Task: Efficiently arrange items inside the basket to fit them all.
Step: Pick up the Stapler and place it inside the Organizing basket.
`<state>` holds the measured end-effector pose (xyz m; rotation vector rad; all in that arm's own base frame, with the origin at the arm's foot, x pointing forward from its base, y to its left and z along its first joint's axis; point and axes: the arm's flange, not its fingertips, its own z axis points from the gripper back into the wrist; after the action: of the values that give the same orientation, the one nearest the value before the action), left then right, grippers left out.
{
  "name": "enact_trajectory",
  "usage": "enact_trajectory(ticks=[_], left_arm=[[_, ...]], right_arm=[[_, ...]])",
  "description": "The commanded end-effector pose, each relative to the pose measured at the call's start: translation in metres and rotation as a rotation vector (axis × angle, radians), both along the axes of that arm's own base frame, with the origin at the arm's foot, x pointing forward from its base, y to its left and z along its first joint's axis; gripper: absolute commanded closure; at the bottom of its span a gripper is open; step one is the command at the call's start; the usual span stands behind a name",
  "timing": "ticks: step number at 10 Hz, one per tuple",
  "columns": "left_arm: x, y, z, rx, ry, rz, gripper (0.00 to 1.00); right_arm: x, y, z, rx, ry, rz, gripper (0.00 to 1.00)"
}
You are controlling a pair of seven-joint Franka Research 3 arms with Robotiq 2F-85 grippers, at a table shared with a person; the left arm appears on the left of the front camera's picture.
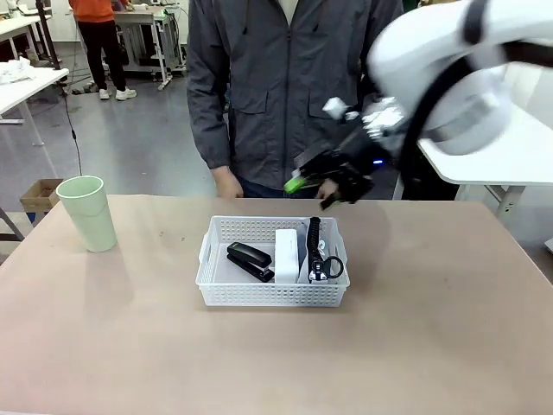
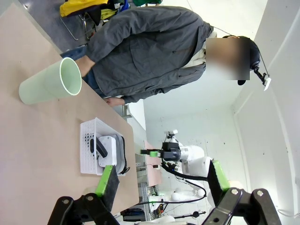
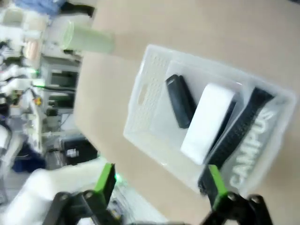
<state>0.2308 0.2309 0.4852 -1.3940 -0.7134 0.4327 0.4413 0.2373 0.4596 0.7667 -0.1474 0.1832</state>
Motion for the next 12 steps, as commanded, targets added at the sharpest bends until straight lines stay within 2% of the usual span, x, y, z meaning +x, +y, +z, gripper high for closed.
enact_trajectory(ticks=[1, 2, 3, 4, 5, 6, 7, 8, 9, 10, 11, 12], left_arm=[[-0.001, -0.002, 0.0, -0.009, -0.028, -0.001, 0.0], [-0.001, -0.002, 0.0, -0.009, -0.028, -0.001, 0.0], [-0.001, -0.002, 0.0, -0.009, -0.028, -0.001, 0.0], [-0.001, -0.002, 0.0, -0.009, -0.028, -0.001, 0.0], [-0.001, -0.002, 0.0, -0.009, -0.028, -0.001, 0.0], [-0.001, -0.002, 0.0, -0.009, -0.028, -0.001, 0.0], [-0.001, -0.002, 0.0, -0.009, -0.028, -0.001, 0.0], [-0.001, -0.002, 0.0, -0.009, -0.028, -0.001, 0.0], [-0.001, -0.002, 0.0, -0.009, -0.028, -0.001, 0.0], [-0.001, -0.002, 0.0, -0.009, -0.028, -0.001, 0.0], [-0.001, -0.002, 0.0, -0.009, -0.028, -0.001, 0.0], [-0.001, -0.002, 0.0, -0.009, -0.028, -0.001, 0.0]], right_arm=[[-0.042, -0.074, -0.013, 0.16, 0.038, -0.09, 0.0], [-0.058, -0.117, -0.018, 0.297, 0.097, -0.076, 0.0], [-0.079, -0.168, -0.033, 0.445, 0.1, -0.125, 0.0], [-0.096, -0.209, -0.051, 0.501, 0.077, -0.213, 0.0], [-0.115, -0.236, -0.07, 0.527, 0.006, -0.2, 0.0], [-0.128, -0.258, -0.087, 0.537, -0.033, -0.241, 0.0], [-0.147, -0.27, -0.102, 0.433, -0.202, -0.241, 0.0], [-0.158, -0.272, -0.106, 0.323, -0.288, -0.265, 0.0], [-0.163, -0.272, -0.105, 0.252, -0.287, -0.287, 0.0], [-0.158, -0.265, -0.102, 0.22, -0.3, -0.243, 0.0], [-0.091, -0.32, -0.084, 0.362, -0.237, -0.253, 0.0], [-0.091, -0.32, -0.084, 0.362, -0.237, -0.253, 0.0]])
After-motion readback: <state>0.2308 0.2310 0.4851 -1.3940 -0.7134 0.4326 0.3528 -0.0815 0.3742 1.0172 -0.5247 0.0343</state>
